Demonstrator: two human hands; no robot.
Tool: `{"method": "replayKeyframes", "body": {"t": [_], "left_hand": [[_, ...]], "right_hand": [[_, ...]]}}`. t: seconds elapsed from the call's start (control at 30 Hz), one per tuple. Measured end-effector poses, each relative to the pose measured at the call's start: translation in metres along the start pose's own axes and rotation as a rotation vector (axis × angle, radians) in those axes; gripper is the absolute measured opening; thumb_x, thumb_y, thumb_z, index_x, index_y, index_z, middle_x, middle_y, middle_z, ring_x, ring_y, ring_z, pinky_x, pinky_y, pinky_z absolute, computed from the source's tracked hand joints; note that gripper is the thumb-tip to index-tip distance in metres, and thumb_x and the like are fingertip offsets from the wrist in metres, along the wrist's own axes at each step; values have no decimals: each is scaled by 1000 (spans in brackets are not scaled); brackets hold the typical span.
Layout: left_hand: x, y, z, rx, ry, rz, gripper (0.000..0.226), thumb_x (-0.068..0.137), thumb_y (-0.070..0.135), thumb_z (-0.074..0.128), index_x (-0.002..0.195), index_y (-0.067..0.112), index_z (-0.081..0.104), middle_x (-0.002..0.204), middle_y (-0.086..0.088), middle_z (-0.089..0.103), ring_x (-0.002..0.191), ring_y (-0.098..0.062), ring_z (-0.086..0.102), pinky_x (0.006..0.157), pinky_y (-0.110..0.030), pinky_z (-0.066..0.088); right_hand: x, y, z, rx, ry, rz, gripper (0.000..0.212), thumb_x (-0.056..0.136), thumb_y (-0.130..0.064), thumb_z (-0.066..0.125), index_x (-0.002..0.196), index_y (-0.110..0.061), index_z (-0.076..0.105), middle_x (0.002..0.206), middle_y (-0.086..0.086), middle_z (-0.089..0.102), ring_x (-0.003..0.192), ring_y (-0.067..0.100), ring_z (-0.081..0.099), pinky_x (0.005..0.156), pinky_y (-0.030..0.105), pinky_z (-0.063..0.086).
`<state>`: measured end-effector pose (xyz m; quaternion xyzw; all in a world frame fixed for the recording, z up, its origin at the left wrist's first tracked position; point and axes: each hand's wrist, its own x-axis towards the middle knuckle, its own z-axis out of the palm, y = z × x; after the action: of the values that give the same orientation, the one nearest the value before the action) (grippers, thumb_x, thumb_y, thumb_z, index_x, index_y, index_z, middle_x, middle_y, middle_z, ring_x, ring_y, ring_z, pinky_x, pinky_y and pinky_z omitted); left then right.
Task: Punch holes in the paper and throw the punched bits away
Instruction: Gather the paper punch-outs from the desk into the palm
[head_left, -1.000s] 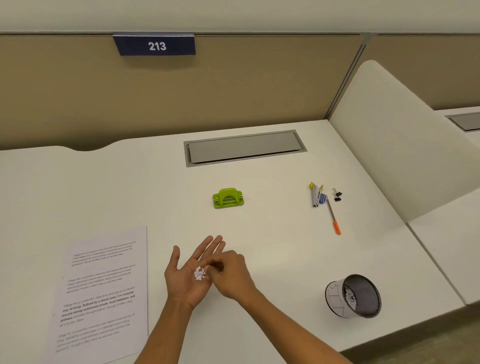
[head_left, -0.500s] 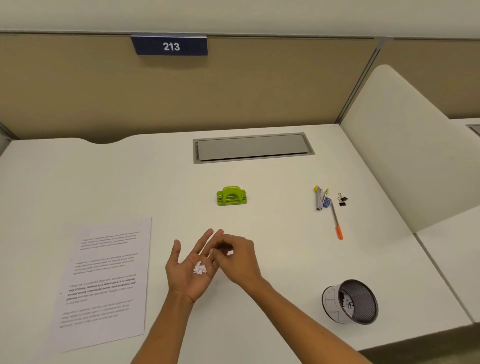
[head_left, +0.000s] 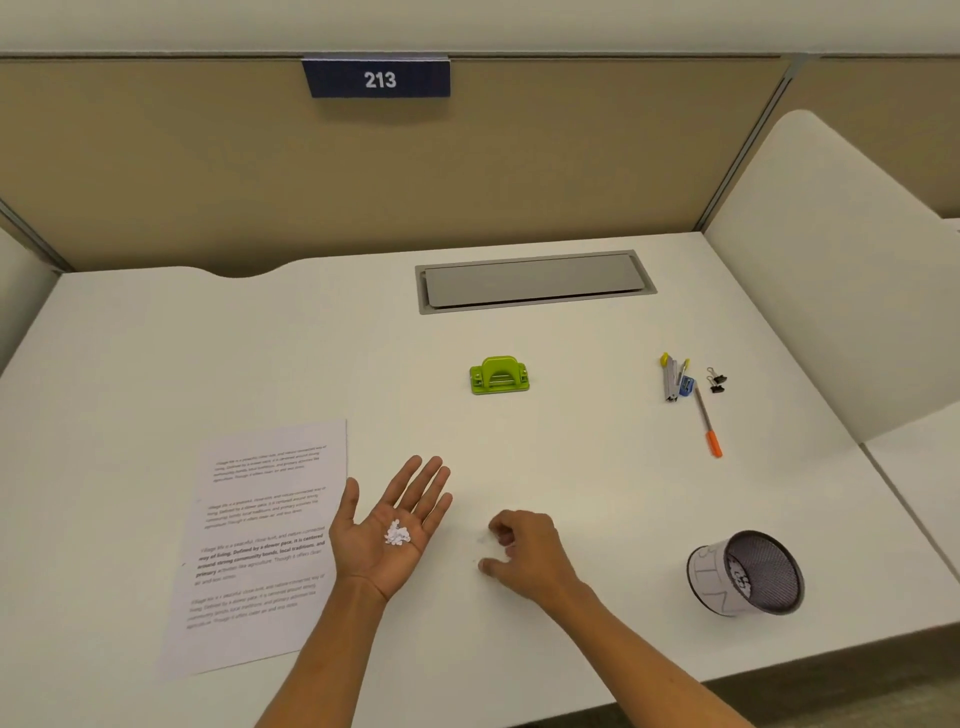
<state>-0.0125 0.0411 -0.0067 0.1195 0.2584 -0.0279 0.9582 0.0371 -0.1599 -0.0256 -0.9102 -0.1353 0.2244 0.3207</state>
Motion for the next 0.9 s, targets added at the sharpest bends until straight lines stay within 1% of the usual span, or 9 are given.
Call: {"method": "replayKeyframes", "body": {"t": [0.17, 0.27, 0.33, 0.43, 0.53, 0.67, 0.77, 0.83, 0.9], "left_hand": [[-5, 8, -7, -1, 8, -17, 74, 95, 58, 41, 140, 0, 47, 148, -23, 44, 136, -40, 43, 118, -51, 23], [-5, 11, -13, 17, 22, -32, 74, 94, 58, 40, 139, 0, 48, 148, -23, 44, 136, -41, 44, 117, -52, 25], [-3, 11, -14, 30, 35, -31, 74, 94, 58, 40, 139, 0, 48, 147, -24, 45, 135, -41, 44, 115, -52, 27], [0, 11, -17, 26, 36, -50, 74, 94, 57, 42, 140, 0, 47, 148, -24, 44, 137, -41, 42, 116, -51, 26], [2, 10, -18, 25, 13, -77, 73, 94, 57, 42, 140, 0, 47, 149, -23, 42, 138, -40, 41, 119, -51, 21], [9, 11, -15, 19, -10, -105, 73, 94, 57, 42, 141, 1, 46, 151, -23, 40, 139, -40, 39, 121, -51, 18], [12, 11, -8, 38, 5, -91, 73, 94, 58, 40, 139, 2, 48, 147, -23, 45, 136, -40, 44, 118, -50, 23], [14, 11, -2, 44, 8, -83, 72, 93, 58, 39, 138, 2, 50, 146, -23, 47, 134, -40, 46, 116, -50, 27], [15, 11, -1, 40, 14, -78, 72, 94, 57, 40, 138, 2, 50, 146, -23, 47, 134, -40, 46, 115, -51, 27]], "right_hand": [[4, -11, 26, -113, -17, -200, 33, 78, -30, 70, 108, -14, 67, 100, 0, 68, 89, 17, 62, 82, 33, 52], [12, -20, 32, -246, 22, -301, 36, 87, -33, 60, 121, -19, 62, 120, -3, 63, 112, 17, 54, 88, 35, 51], [18, -25, 37, -322, 63, -366, 40, 91, -32, 57, 127, -17, 58, 130, -1, 58, 122, 19, 47, 85, 39, 53], [21, -28, 46, -448, 115, -486, 32, 86, -27, 63, 114, -11, 64, 123, 5, 62, 114, 27, 54, 71, 38, 58], [15, -21, 53, -471, 162, -511, 20, 82, -22, 68, 98, -10, 68, 108, 4, 67, 101, 25, 58, 60, 34, 57], [7, -10, 54, -501, 147, -550, 29, 86, -29, 63, 105, -8, 68, 112, 4, 65, 104, 24, 58, 69, 31, 57], [7, -8, 51, -518, 113, -572, 36, 89, -34, 56, 110, -7, 67, 117, 6, 64, 107, 25, 57, 73, 31, 56], [8, -6, 48, -557, 95, -596, 33, 90, -31, 56, 111, -7, 66, 117, 6, 63, 106, 24, 57, 71, 30, 56], [8, -1, 47, -592, 84, -612, 25, 88, -19, 61, 110, -7, 64, 115, 5, 62, 102, 24, 57, 60, 30, 56]]}}
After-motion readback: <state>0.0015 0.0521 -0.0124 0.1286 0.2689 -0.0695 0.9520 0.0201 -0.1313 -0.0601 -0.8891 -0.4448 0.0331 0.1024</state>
